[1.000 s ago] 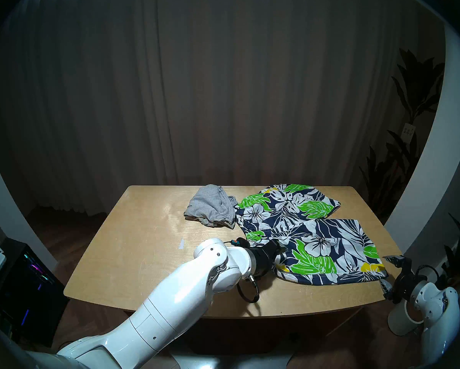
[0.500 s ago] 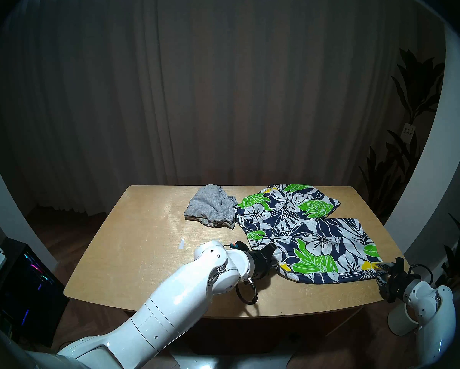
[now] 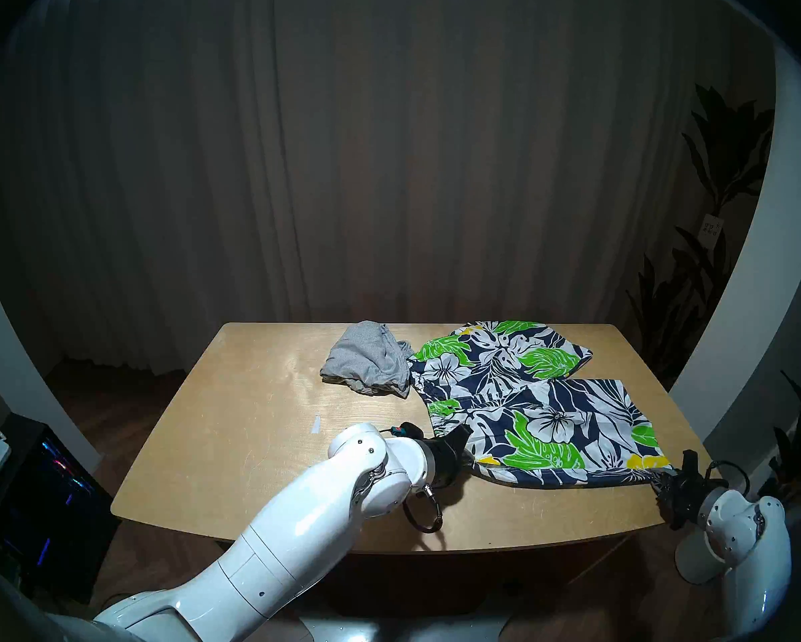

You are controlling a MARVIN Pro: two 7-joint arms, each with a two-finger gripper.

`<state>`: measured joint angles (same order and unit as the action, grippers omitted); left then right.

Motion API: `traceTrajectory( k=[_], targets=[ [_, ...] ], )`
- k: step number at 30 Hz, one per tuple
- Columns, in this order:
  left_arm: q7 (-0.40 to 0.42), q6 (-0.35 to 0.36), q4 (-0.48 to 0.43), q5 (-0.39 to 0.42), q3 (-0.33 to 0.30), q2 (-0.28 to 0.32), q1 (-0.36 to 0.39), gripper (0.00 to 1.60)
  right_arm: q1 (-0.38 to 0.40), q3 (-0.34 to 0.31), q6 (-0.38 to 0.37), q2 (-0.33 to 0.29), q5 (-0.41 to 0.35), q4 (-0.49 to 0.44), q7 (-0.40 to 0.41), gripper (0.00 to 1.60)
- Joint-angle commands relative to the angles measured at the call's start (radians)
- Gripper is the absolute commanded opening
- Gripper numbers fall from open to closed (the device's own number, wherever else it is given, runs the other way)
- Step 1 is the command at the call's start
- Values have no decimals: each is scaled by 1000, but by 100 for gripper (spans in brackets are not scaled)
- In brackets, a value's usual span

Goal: Fold pants twice and stack them

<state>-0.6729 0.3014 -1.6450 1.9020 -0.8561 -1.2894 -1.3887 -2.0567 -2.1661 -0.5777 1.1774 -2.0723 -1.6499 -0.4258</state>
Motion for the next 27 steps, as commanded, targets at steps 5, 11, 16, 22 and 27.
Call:
traceTrajectory(
  k=[5,11,16,22,27],
  targets=[
    [-15,9,-78,37,-19,3,13,0,6,-64,-34,-31,-73,-98,-22,0],
    [-35,1,-83,63,-42,-14,44,0,72,-53,-23,-61,-84,-115,-47,0],
    [-48,-32,-62,82,-86,-40,72,0,144,-12,3,-86,-80,-113,-73,0],
    [-72,-52,-56,94,-109,-57,96,0,195,53,55,-129,-77,-120,-94,0],
    [-102,-70,-42,104,-127,-69,119,0,252,132,147,-186,-77,-106,-105,0]
  ],
)
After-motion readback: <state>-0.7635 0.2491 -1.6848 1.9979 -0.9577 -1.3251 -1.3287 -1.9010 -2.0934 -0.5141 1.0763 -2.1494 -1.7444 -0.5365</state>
